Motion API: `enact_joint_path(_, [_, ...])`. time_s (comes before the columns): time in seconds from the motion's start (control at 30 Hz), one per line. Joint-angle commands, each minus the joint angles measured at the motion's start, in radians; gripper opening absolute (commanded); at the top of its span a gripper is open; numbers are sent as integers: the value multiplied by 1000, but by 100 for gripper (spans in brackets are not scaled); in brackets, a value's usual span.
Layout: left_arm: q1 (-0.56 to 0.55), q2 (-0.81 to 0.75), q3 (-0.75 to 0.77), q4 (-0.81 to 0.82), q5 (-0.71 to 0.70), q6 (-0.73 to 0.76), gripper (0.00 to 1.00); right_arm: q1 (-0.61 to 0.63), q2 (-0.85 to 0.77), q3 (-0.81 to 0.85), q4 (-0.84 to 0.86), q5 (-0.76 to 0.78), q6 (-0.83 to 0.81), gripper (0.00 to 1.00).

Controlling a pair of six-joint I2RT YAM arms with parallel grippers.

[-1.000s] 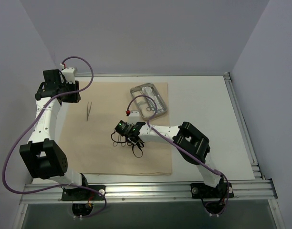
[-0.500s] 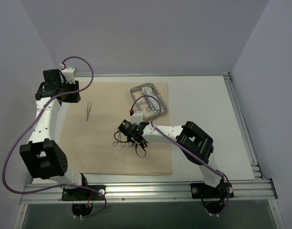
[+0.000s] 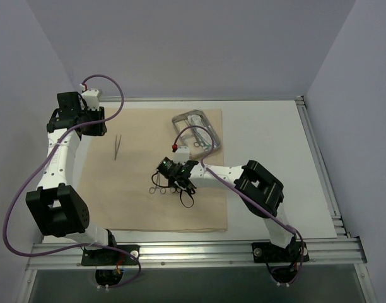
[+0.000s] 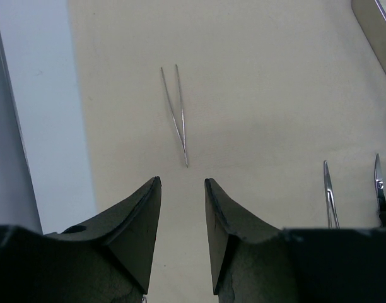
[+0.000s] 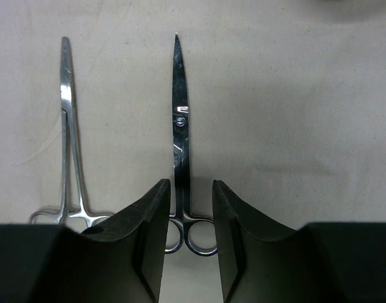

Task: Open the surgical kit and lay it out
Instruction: Place the medical item in the surgical kit, then pick up the medical item from the container.

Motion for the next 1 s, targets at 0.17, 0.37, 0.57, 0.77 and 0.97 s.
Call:
enact_joint_path(0.17, [8, -28, 28, 5, 21, 31, 43, -45, -209, 144, -15, 18, -271, 30])
enact_joint_path(0.37, [8, -28, 59, -44, 83, 73, 44, -273, -238, 207, -4, -199, -472, 29])
enact_joint_path(0.57, [7, 7, 111, -123, 178, 99, 44, -485, -113, 336, -28, -362, -633, 25])
enact_joint_path(0.77, [7, 101, 188, -180, 206, 88, 44, -562, 67, 506, -77, -486, -764, 18])
enact_joint_path(0.97, [-2, 203, 275, -217, 194, 67, 44, -567, 191, 585, -119, -555, -845, 19])
